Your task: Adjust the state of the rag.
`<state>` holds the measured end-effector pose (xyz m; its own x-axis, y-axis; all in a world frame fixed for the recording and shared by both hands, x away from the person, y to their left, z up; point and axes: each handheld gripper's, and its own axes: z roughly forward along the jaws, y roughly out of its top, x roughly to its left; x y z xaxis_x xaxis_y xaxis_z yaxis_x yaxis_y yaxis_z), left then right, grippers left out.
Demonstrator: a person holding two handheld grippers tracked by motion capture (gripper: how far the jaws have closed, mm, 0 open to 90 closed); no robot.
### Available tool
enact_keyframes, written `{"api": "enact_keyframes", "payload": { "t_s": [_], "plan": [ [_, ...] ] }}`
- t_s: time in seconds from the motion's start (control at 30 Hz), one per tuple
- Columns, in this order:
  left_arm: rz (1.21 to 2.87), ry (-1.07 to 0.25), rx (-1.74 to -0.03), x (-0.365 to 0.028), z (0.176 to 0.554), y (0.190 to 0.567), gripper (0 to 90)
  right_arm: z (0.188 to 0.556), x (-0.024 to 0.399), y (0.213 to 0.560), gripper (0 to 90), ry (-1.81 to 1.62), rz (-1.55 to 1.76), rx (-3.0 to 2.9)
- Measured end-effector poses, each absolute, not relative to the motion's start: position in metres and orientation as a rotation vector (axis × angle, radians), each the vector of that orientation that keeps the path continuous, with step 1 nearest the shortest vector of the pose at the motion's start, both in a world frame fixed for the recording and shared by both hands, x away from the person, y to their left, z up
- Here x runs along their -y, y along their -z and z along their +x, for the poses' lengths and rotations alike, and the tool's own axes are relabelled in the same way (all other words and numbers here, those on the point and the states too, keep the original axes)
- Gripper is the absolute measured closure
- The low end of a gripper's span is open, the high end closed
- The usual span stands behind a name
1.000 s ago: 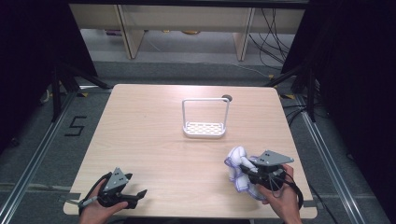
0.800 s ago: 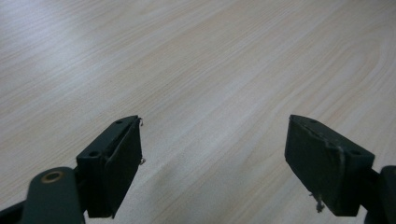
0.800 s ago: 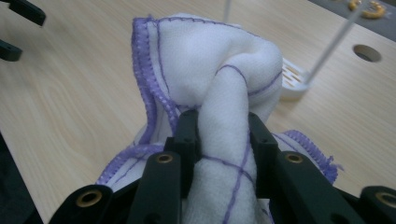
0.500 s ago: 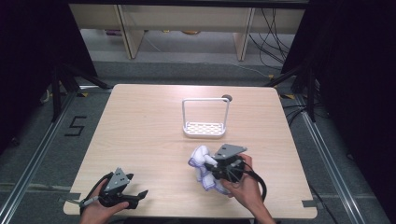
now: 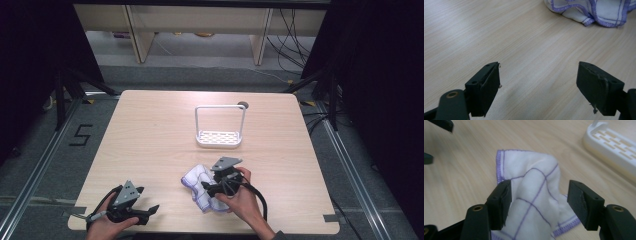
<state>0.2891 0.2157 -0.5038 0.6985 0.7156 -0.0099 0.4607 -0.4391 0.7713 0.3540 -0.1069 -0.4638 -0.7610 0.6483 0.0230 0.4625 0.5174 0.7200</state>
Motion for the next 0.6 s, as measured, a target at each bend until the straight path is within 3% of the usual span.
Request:
{"api": "enact_keyframes", "payload": {
  "t_s": [0.1, 0.33, 0.53, 0.6],
  "plan": [
    [2.106, -0.407, -0.906, -0.215, 0.289, 0.505, 18.7, 0.342, 0.139, 0.446, 35.3, -1.115, 0.939, -2.505],
    [2.112, -0.407, -0.907, -0.215, 0.29, 0.505, 19.5, 0.32, 0.177, 0.454, 37.4, -1.11, 0.949, -2.535],
    [2.137, -0.387, -0.876, -0.211, 0.29, 0.507, 20.0, 0.316, 0.176, 0.475, 43.6, -1.047, 0.868, -2.592],
    [2.122, -0.371, -0.868, -0.209, 0.29, 0.509, 20.0, 0.32, 0.168, 0.482, 50.8, -1.029, 0.815, -2.606]
  ]
}}
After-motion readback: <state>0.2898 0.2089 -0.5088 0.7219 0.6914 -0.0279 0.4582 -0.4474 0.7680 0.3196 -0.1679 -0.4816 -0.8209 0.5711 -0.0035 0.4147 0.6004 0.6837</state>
